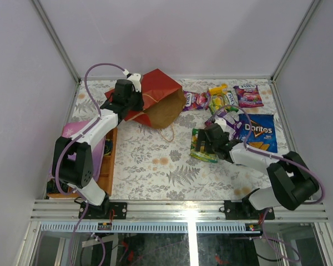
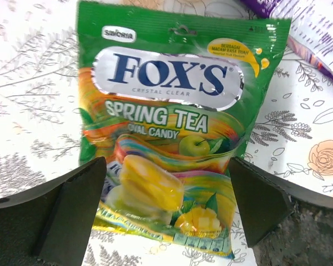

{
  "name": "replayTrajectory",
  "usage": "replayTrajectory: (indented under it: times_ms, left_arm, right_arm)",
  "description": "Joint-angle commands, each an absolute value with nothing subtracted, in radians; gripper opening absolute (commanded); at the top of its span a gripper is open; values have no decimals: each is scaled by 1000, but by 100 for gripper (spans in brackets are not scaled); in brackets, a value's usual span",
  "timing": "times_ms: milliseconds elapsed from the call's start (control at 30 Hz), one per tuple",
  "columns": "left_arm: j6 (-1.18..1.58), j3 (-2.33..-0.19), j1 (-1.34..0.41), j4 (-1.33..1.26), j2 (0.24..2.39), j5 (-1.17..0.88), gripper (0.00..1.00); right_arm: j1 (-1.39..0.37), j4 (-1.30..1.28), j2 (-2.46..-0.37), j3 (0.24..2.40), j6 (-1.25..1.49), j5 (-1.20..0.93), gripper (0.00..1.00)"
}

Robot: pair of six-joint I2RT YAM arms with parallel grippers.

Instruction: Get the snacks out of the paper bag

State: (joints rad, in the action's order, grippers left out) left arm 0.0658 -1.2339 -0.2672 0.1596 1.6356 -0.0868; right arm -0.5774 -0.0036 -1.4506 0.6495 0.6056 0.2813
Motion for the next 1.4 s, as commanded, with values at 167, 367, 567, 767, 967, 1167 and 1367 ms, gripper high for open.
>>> replayTrajectory:
  times_ms: [167, 367, 567, 767, 967, 1167, 1367]
  left_arm:
    - [58, -1264, -258, 160, 1640, -86, 7]
    - [73, -1256, -258, 155, 1609, -95, 6]
    - [82, -1244, -260, 147, 1578, -98, 6]
    - [82, -1241, -260, 165, 1562, -101, 5]
    - [78, -1240, -259, 172, 1549, -102, 5]
    - [80, -1247, -261, 173, 1564, -113, 5]
    - [88, -1253, -261, 173, 1565, -130, 4]
  right_arm:
    - [-615, 209, -1285, 697, 566, 101, 99]
    - [-679, 594, -1440, 711, 710, -81, 93]
    - [-746, 897, -1675, 827, 898, -42, 92]
    - [-764, 1055, -1939, 1033, 1048, -68, 89]
    - [-765, 1095, -2080, 1114, 1203, 82, 85]
    - [-770, 1059, -2144, 1093, 1396, 235, 86]
    - [-772, 1032, -2248, 1207, 1456, 250, 86]
